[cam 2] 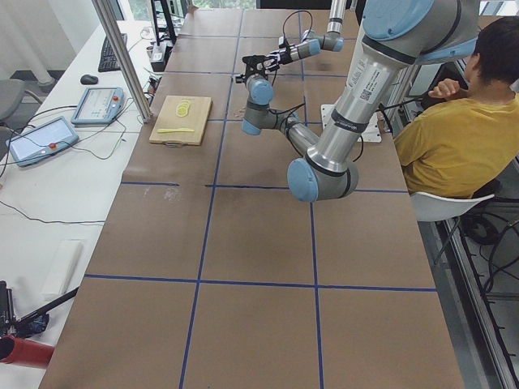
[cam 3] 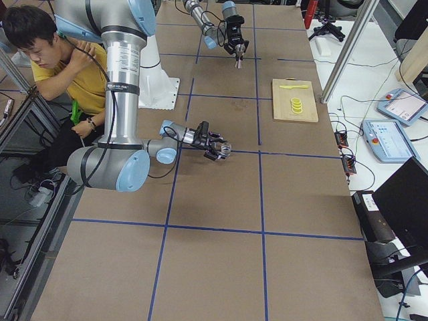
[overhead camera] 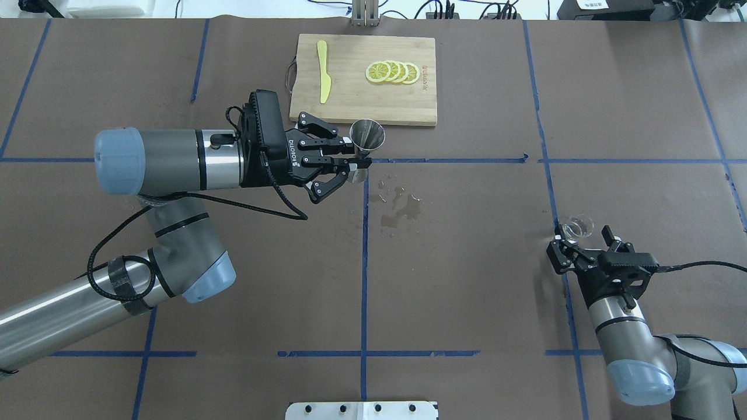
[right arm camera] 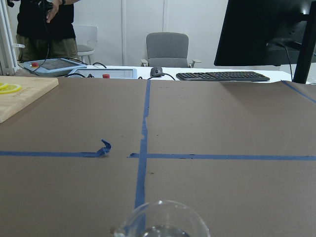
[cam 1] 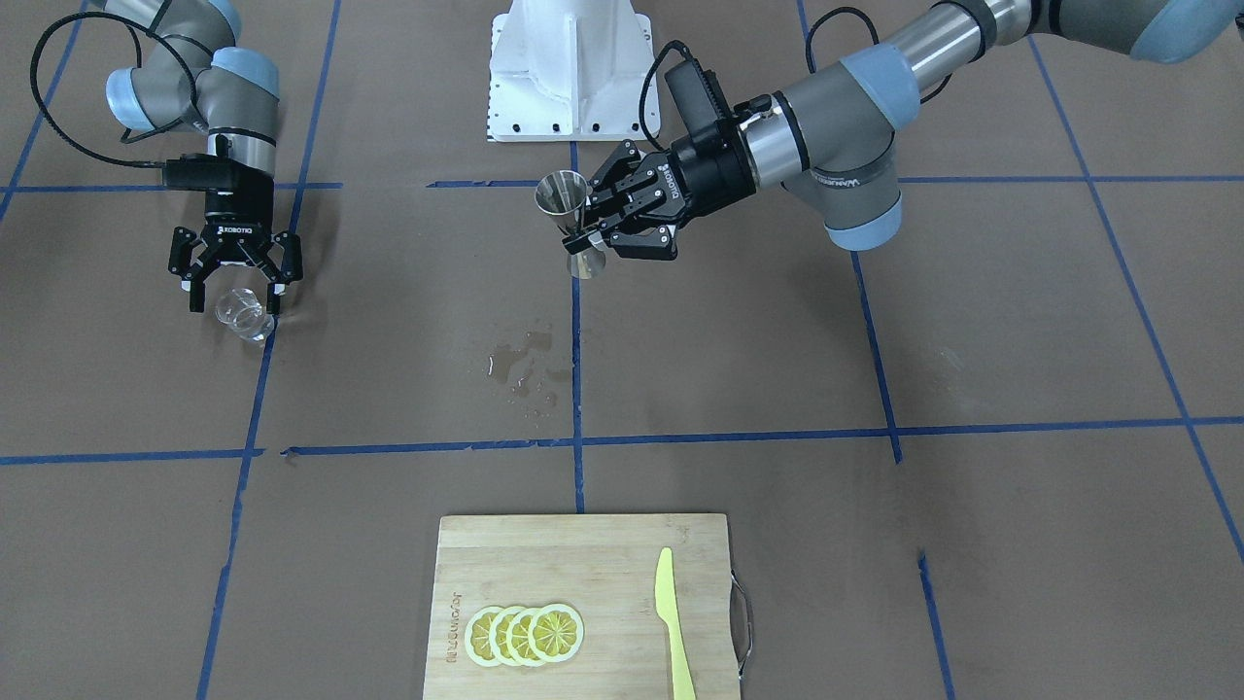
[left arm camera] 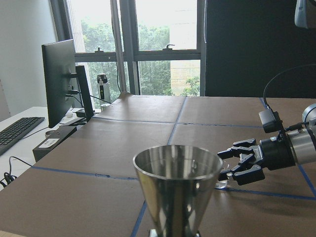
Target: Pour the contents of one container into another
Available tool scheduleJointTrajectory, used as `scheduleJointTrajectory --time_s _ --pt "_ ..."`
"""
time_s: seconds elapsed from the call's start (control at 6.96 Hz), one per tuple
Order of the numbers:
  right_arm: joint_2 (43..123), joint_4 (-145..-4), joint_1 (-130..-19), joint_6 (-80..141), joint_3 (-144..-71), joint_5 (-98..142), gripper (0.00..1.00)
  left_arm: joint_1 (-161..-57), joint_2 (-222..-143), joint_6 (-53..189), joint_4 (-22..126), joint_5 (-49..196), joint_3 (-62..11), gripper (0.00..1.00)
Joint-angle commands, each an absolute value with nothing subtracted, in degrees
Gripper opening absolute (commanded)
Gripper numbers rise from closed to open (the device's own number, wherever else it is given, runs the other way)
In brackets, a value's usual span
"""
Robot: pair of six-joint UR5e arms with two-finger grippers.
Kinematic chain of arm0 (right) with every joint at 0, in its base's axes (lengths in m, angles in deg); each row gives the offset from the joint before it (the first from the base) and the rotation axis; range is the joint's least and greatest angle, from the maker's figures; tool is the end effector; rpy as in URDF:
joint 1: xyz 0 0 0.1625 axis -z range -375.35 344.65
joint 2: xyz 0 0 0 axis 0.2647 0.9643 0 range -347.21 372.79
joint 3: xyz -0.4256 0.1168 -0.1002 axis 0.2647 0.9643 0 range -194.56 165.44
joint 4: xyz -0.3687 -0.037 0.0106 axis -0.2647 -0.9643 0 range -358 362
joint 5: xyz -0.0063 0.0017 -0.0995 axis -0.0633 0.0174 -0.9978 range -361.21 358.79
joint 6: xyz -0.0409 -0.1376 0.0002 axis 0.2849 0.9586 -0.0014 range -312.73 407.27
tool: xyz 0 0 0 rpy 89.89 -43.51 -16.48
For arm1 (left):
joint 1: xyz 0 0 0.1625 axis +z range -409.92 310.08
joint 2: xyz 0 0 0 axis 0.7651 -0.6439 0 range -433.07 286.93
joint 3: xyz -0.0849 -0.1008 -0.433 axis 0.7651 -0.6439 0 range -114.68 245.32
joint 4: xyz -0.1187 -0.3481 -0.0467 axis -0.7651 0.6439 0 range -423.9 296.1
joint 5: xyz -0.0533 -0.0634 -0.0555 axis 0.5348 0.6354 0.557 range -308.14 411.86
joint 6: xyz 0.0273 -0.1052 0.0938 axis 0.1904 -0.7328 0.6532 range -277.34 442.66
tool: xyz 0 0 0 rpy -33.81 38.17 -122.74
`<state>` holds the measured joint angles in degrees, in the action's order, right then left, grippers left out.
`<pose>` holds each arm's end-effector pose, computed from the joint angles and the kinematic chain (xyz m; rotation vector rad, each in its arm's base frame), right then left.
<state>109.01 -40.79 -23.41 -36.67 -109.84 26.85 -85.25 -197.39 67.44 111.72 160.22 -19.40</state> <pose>-0.3740 -0.3156 0.5926 1.1023 -0.5958 0.4658 0.4710 -0.4420 0.2210 1.5580 1.3475 0.7551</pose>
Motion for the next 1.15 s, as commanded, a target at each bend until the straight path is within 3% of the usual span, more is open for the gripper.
scheduleJointTrajectory --time_s 0.0,0.29,0.43,0.72,1.01 --pt "107.5 -40.7 -23.3 -33.8 -108.2 26.8 1.00 -85.2 -197.2 67.5 111.8 160.2 -19.4 0.00" --pt "107.4 -40.6 -23.3 -33.7 -108.2 26.5 1.00 -85.2 -197.0 67.4 111.8 160.2 -19.5 0.00" --pt "107.4 -40.6 -23.3 -33.2 -108.2 26.6 0.91 -85.2 -197.0 67.5 112.1 160.1 -19.5 0.00" --pt "107.4 -40.4 -23.4 -32.5 -108.4 26.6 0.55 -85.2 -196.9 67.5 112.1 160.2 -19.5 0.00" --pt "106.6 -40.4 -23.8 -32.4 -108.4 26.6 0.57 -85.2 -196.9 67.4 112.4 160.1 -19.5 0.00"
